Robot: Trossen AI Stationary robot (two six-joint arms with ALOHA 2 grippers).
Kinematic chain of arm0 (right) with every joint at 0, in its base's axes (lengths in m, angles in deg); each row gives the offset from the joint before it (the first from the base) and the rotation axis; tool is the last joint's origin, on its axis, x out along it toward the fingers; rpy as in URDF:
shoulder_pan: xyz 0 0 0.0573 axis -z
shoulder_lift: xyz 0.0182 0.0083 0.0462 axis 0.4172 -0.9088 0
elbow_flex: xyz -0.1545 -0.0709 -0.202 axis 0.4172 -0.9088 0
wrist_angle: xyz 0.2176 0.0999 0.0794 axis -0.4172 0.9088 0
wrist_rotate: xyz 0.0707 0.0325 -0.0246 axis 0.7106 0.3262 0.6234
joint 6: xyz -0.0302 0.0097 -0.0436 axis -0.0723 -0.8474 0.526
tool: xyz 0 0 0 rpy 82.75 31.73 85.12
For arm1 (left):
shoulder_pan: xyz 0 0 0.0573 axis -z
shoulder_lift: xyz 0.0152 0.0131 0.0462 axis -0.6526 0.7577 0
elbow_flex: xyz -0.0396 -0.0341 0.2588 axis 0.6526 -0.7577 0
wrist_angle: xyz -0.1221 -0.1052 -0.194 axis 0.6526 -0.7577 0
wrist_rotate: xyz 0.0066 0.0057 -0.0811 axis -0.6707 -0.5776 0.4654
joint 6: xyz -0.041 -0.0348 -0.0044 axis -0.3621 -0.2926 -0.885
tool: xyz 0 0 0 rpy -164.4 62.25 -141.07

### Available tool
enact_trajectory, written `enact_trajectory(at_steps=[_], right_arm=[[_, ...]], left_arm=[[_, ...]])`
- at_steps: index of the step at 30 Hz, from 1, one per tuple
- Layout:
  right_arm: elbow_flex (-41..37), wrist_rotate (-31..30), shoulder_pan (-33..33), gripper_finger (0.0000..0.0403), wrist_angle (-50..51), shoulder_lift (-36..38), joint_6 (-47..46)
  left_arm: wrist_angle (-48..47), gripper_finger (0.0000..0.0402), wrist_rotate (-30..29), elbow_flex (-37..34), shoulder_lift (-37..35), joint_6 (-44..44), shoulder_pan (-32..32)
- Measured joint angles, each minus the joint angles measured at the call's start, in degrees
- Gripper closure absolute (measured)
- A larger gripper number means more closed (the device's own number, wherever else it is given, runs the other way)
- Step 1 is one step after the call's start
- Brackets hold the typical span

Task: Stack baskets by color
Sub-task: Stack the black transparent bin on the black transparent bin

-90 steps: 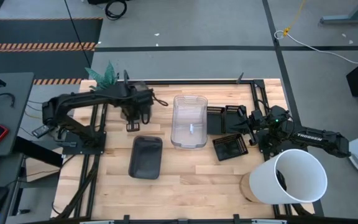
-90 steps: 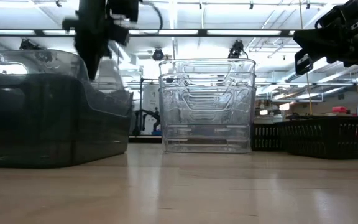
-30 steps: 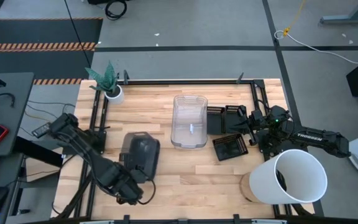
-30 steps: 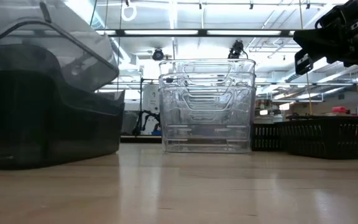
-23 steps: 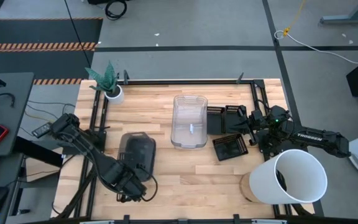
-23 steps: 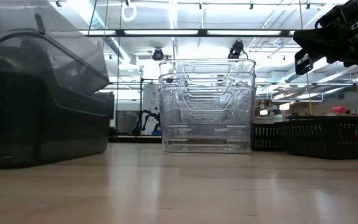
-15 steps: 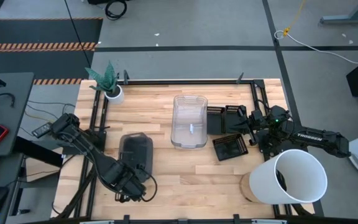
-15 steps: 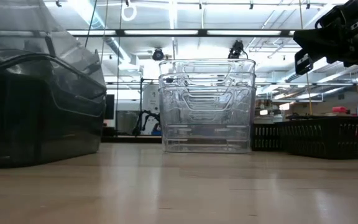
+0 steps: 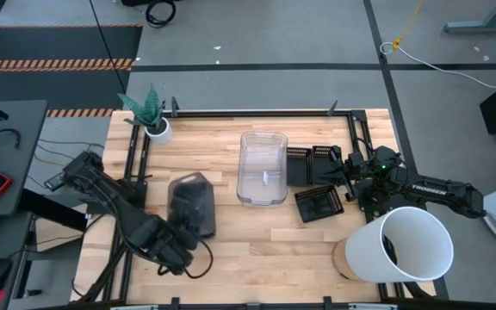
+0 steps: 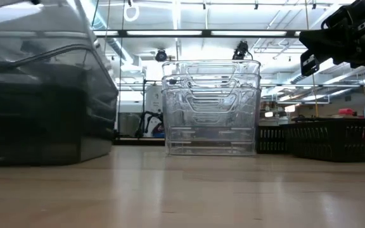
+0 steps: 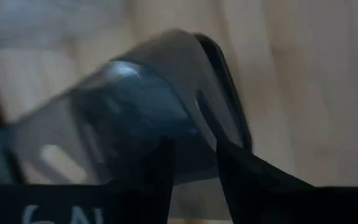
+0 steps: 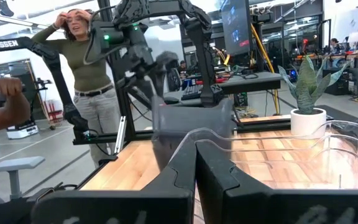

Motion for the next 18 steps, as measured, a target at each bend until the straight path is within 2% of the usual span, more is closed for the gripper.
enact_trajectory(at_steps=[3,9,13,18], right_arm=[[-0.02,0.02,0.00,0.0389,-0.01,0.00,-0.02],[-0.02,0.02,0.00,0.0389,-0.02,0.00,-0.02],[-0.02,0.02,0.00,0.0389,-0.02,0.00,-0.02],[-0.02,0.00,0.00,0.0389,-0.02,0.00,-0.02]], left_arm=[[0.15,0.0285,-2.67,0.00,-2.04,-0.08,0.83],[0.05,0.0296,-1.33,0.00,-2.83,-4.44,0.98],[3.39,0.0300,-0.45,-1.50,-2.84,-7.36,1.25],[5.54,0.0276,-0.55,-6.00,-2.83,-10.25,2.68]])
